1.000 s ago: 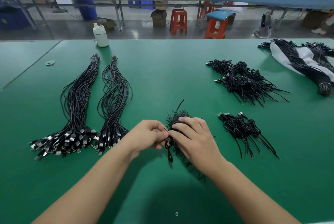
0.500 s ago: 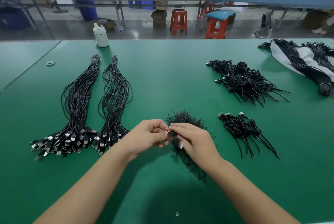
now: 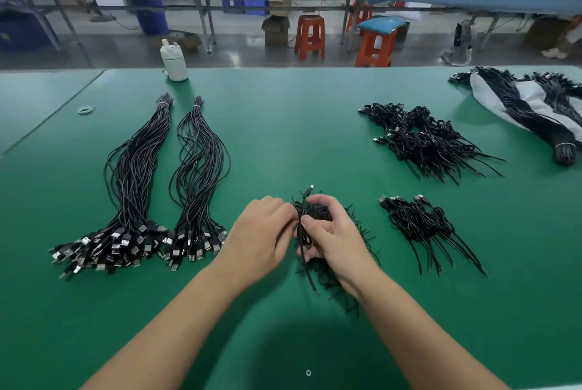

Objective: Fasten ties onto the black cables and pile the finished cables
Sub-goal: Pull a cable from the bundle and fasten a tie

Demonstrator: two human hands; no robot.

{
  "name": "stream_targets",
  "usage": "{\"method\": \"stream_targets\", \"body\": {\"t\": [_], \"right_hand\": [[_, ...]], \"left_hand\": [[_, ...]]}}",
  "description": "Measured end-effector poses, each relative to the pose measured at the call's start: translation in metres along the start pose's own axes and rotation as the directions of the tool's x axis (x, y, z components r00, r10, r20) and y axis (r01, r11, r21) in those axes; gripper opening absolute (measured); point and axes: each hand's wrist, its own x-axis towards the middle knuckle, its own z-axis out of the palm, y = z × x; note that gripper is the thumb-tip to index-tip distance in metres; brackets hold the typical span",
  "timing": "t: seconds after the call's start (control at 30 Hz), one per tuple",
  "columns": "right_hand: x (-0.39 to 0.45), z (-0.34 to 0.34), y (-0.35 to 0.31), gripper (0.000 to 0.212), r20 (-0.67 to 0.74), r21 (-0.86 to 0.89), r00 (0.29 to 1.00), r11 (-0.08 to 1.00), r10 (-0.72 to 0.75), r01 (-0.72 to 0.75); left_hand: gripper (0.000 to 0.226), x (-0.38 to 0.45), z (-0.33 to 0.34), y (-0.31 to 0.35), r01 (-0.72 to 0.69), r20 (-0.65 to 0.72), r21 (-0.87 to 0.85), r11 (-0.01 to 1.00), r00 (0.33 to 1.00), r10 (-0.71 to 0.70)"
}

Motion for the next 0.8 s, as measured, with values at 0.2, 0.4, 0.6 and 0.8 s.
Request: {"method": "stream_targets", "body": {"t": [0.2, 0.4, 0.6, 0.8], "right_hand": [[-0.001, -0.005, -0.001, 0.025, 0.082, -0.128, 0.997, 0.992, -0.003, 0.014], [-0.004, -0.005, -0.003, 0.024, 0.04, -0.391, 0.982, 0.901, -0.186, 0.187], [-0.001, -0.011, -0.006, 0.041, -0.014, -0.436, 0.993, 0.894, -0.119, 0.101], [0.001, -0.009, -0.003, 0.008, -0.046, -0.198, 0.999, 0.98, 0.017, -0.026]], "left_hand": [[0.005, -0.004, 0.0, -0.002, 0.18, 0.068, -0.159, 0.971, 0.983, -0.171], [0.02, 0.002, 0.004, -0.001, 0.475, 0.205, -0.412, 0.777, 0.88, -0.429], [0.009, 0.003, -0.004, 0.01, 0.137, 0.077, -0.151, 0.979, 0.989, -0.126], [0.003, 0.002, 0.0, 0.01, -0.159, 0.085, 0.123, 0.98, 0.985, 0.15]]}}
